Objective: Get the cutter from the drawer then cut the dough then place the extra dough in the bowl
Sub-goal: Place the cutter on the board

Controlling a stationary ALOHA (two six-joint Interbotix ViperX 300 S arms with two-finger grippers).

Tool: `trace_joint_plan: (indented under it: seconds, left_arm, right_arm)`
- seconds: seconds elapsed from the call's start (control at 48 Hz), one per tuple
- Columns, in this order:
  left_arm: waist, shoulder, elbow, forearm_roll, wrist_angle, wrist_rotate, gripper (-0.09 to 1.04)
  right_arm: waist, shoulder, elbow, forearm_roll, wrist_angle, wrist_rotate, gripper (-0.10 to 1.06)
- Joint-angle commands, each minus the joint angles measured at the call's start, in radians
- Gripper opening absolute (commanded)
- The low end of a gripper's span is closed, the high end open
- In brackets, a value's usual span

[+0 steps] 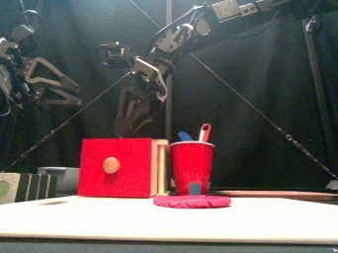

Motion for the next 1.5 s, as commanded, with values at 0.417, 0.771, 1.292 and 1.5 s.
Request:
trace_joint_plan:
  seconds: [0.417,0.771,1.292,1.5]
  left_arm:
    - [-0.003,-0.002,-0.014,0.003,-0.005,0.002,0.83]
    - [-0.003,-0.002,-0.014,0.002,-0.005,0.000,0.83]
    - [-0.003,-0.002,-0.009,-0.012,-0.005,0.000,0.83]
    - [-0.003,-0.002,-0.005,-0.028,-0.005,0.000,0.83]
  right_arm:
    - [-0.006,0.009,-0.029,-0.083,0.031,-0.002,0.75]
    - [-0.012,0.044,-0.038,-0.084,0.043,0.000,0.74]
    - [-0.012,0.048,-0.043,-0.060,0.043,0.000,0.62]
    - [-0.005,0.035,-0.075,-0.060,0.072,0.000,0.60]
